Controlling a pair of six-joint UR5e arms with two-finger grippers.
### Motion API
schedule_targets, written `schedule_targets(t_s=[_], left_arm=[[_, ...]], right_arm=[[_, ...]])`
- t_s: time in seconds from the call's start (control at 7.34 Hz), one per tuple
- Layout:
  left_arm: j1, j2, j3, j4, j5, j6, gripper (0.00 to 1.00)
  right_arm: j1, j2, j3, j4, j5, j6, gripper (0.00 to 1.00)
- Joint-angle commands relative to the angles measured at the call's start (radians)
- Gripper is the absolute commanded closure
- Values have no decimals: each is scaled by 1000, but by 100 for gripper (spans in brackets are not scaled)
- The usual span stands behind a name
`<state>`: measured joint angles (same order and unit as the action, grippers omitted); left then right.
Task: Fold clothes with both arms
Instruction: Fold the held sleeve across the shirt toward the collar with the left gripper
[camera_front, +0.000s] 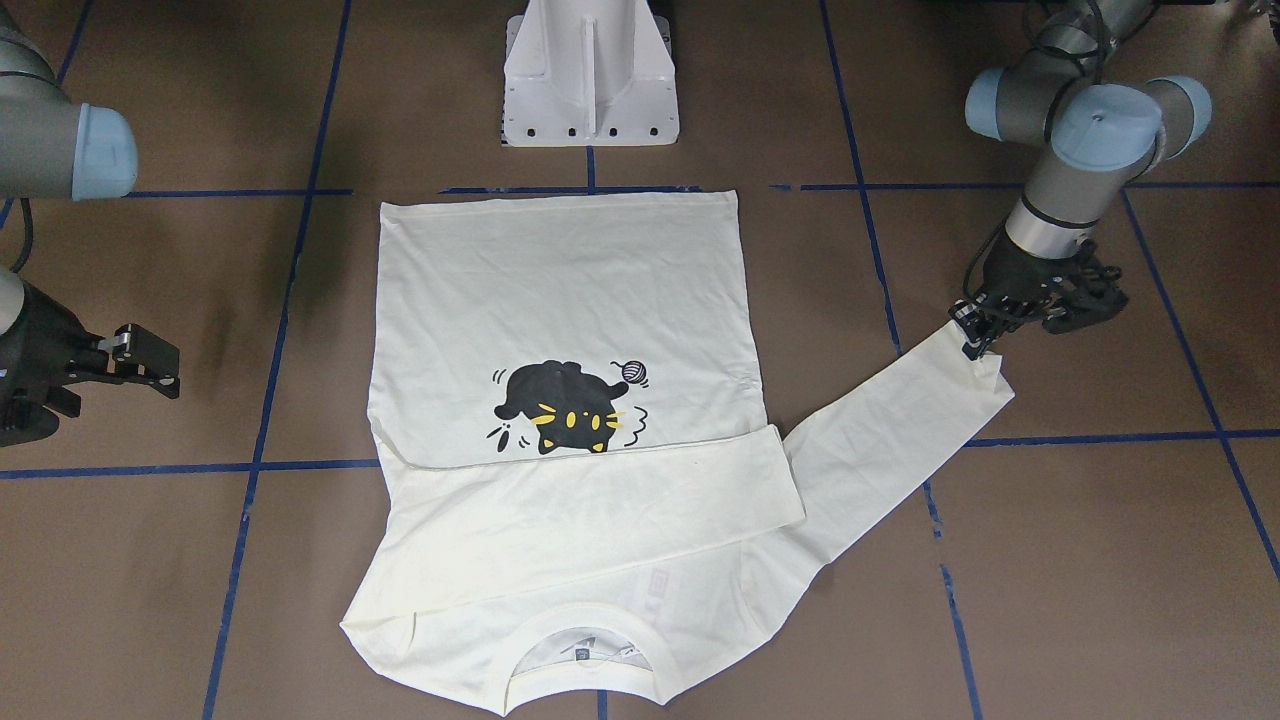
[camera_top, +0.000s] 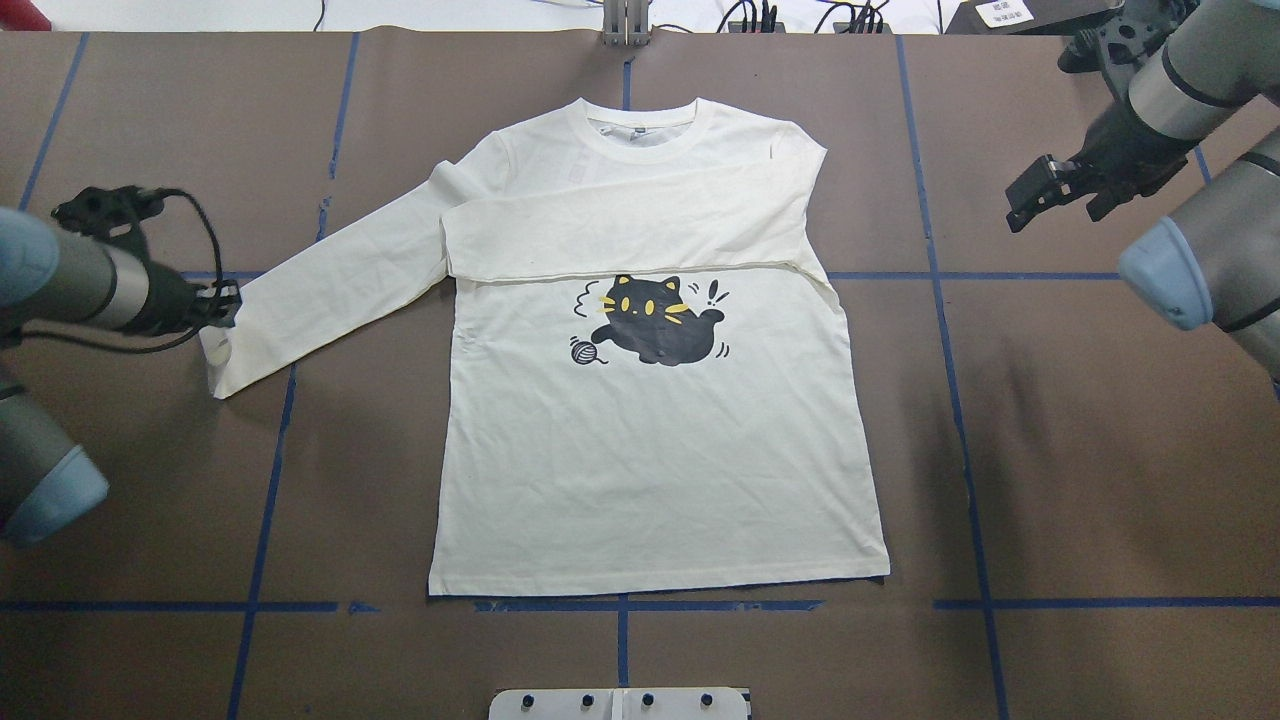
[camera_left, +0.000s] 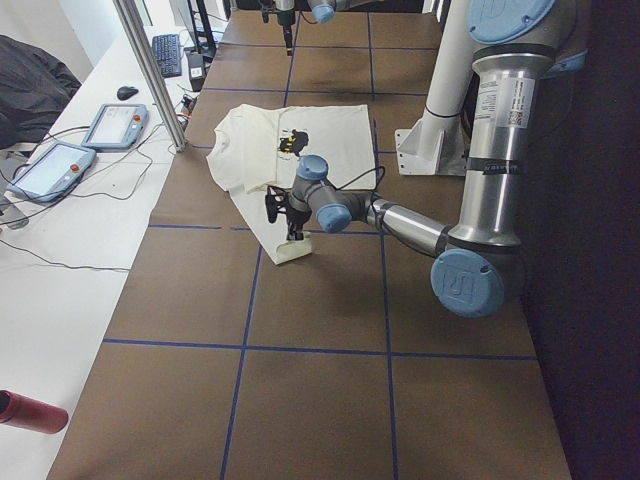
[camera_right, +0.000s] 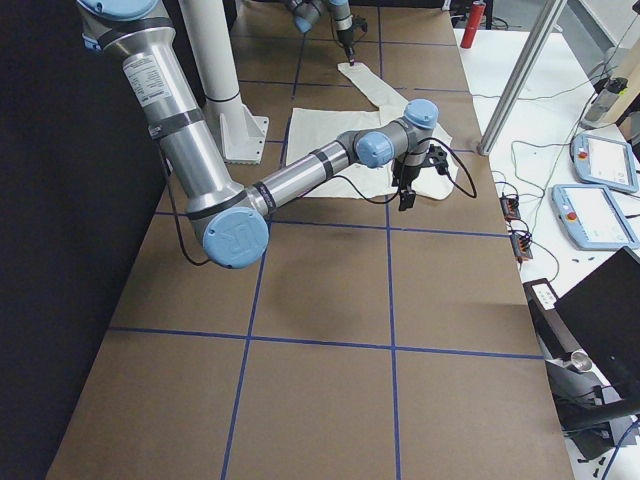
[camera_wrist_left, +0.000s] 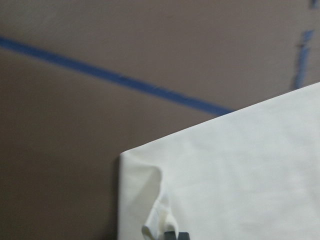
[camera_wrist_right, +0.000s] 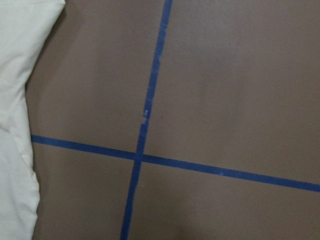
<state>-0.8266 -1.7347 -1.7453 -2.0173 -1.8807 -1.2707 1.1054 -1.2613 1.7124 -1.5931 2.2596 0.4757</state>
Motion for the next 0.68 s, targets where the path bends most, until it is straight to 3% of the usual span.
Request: schedule_targets(t_s=[0.0,0.27,0.55], left_arm=[[-60,-249,4,205,-5,40,100],[-112,-412,18,227,-97,39,100],[-114,-631,48,253,-119,-2,100]], right_arm=[[34,-130,58,12,-3,-29,0],[59,-190,69,24,-5,-46,0],[71,-199,67,22,-5,-46,0]])
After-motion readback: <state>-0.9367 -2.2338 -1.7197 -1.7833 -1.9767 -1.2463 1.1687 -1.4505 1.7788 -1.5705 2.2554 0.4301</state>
